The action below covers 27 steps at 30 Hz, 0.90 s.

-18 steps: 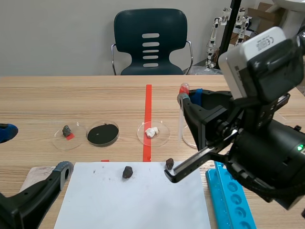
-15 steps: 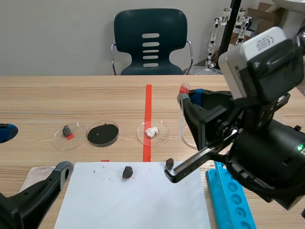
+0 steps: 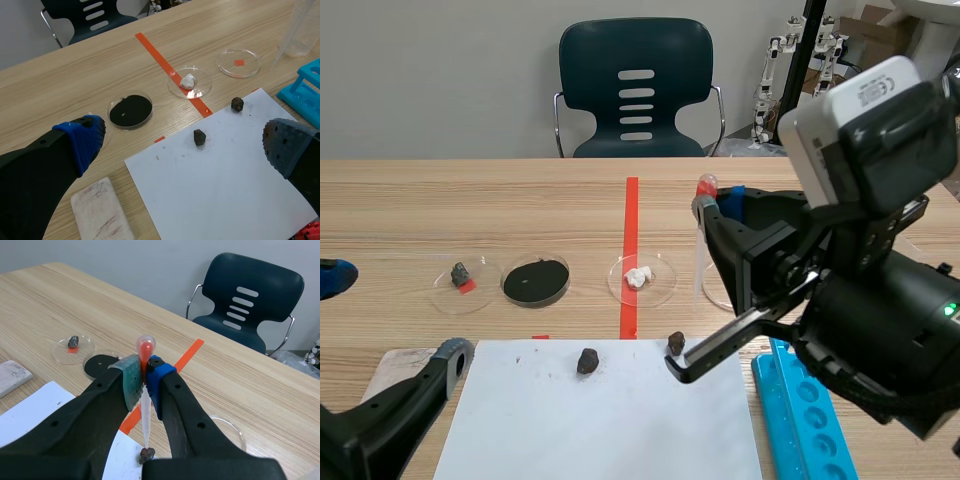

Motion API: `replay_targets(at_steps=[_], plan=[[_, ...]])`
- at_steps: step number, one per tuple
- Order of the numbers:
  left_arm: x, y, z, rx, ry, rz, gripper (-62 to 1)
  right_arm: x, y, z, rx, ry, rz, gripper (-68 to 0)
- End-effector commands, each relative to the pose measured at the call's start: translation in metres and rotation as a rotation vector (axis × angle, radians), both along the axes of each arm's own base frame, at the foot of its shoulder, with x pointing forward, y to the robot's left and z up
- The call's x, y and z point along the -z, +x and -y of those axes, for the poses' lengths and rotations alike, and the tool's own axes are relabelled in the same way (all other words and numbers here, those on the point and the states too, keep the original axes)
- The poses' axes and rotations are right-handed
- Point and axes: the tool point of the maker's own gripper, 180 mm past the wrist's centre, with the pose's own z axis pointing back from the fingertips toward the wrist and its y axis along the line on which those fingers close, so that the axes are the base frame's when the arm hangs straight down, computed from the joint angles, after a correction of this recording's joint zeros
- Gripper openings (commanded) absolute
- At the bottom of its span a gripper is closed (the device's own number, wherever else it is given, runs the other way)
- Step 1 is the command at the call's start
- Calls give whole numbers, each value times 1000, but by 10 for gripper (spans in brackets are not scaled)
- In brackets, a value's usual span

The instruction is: Put the dropper in the beaker

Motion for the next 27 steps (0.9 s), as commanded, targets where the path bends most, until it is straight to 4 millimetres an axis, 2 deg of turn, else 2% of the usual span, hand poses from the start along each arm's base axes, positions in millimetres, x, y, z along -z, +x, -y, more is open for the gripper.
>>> replay_targets(at_steps=[1,17,21,27], plan=[[-4,2,-1,-3,-8,16,14,-11,2,2,6,11,35,-671],[-4,2,-1,-3,-8,16,14,-11,2,3,11,10,35,-671],[-4,2,-1,-3,-8,16,14,-10,5,10,34,-5,37,-671],[-4,2,-1,-3,-8,16,14,-11,13,34,95,-47,52,-671]])
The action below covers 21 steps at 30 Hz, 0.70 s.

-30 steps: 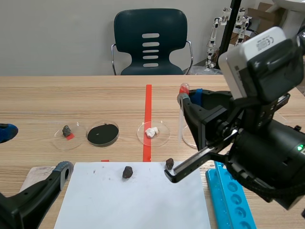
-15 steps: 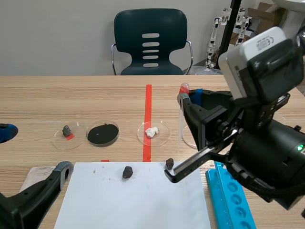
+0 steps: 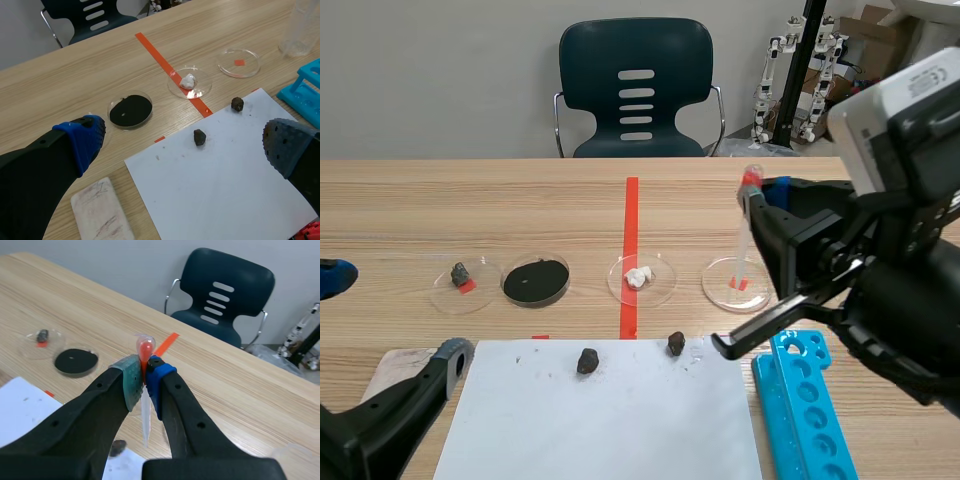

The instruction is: Put the dropper in the beaker

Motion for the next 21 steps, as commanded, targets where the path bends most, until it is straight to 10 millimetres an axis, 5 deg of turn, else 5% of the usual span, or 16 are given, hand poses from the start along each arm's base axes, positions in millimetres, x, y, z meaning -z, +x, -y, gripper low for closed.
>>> replay_targets(at_steps=[1,21], plan=[[-4,2,-1,-3,-8,16,14,-11,3,7,15,4,34,-671],[-4,2,-1,-3,-8,16,14,-55,24,114,225,8,119,-671]])
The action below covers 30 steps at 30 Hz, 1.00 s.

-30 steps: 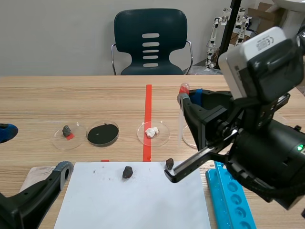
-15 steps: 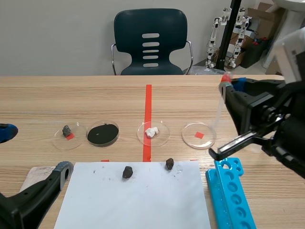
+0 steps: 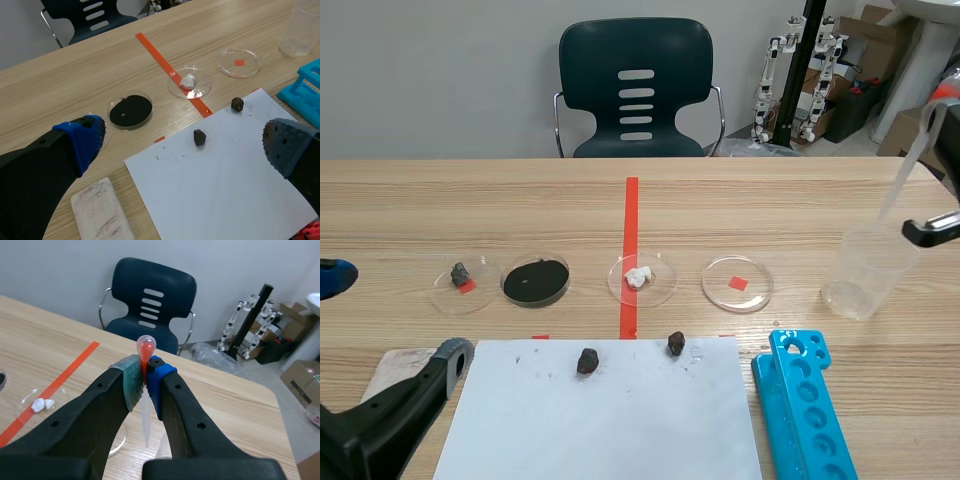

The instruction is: Put the dropper in the beaker

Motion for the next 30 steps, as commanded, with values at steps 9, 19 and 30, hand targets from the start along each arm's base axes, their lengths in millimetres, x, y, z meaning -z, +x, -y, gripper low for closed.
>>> replay_targets(at_steps=[9,19,30], plan=[[-4,2,-1,-4,-8,16,14,-33,0,41,83,-32,67,-671],[-4,2,-1,-4,-8,15,14,-33,6,65,109,-35,75,-671],[-4,2,-1,-4,-7,15,14,-32,22,92,141,18,103,-671]])
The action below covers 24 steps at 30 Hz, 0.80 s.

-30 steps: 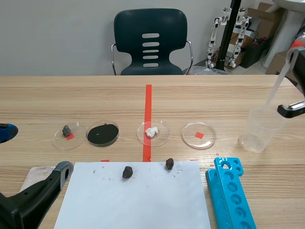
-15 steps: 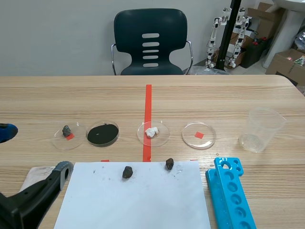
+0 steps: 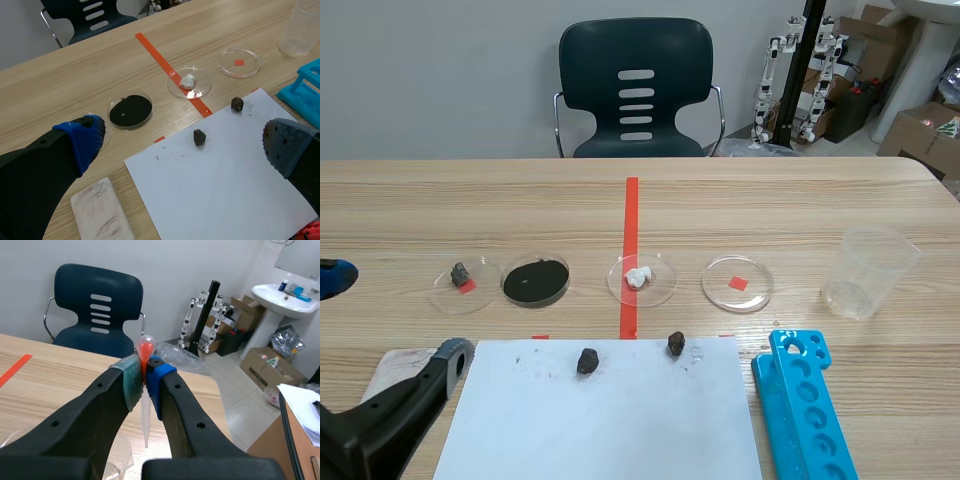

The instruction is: Put the dropper in the beaker

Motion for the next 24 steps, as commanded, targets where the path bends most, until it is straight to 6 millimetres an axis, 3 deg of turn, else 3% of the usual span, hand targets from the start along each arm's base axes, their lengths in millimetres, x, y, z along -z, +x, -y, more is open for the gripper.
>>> replay_targets(at_steps=[1,10,17,24], plan=[[-4,2,-1,-4,-8,15,14,-14,6,-4,-30,-2,47,-671],[-4,2,-1,-4,-8,15,14,-6,23,-21,-89,46,48,-671],[-4,2,-1,-4,-8,15,14,18,37,-38,-130,88,-10,-671],[-4,2,-1,-4,-8,15,14,39,48,-40,-133,112,-53,-671]])
